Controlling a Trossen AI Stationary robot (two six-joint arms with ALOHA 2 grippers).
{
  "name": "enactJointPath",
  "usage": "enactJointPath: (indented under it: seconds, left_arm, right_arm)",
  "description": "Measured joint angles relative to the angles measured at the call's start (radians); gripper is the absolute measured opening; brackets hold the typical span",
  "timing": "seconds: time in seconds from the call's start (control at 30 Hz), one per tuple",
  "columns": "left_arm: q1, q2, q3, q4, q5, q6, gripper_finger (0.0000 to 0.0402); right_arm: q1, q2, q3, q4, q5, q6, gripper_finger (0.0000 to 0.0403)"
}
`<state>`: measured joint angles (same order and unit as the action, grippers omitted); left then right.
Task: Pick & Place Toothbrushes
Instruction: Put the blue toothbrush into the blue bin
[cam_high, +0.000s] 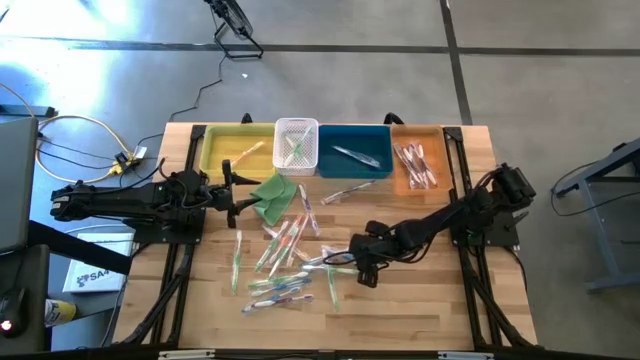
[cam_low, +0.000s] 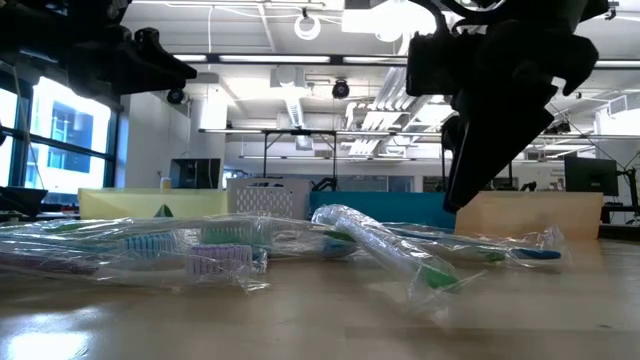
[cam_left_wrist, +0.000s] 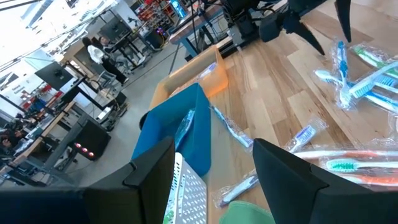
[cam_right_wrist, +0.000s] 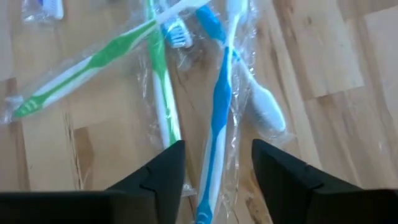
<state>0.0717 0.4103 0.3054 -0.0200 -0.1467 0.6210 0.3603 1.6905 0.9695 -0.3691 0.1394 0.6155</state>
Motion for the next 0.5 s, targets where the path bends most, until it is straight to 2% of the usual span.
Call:
enactJointPath:
  seconds: [0.13, 0.5]
  left_arm:
    - [0.000, 0.000, 0.000, -0.001, 0.000, 0.002, 0.0211]
    - [0.000, 0.000, 0.000, 0.007, 0.000, 0.003, 0.0211]
  right_arm:
    - [0.003, 0.008, 0.000, 0.003, 0.001, 0.009, 0.0208]
    - [0.023, 0.099, 0.000, 0.020, 0.027, 0.017, 0.0211]
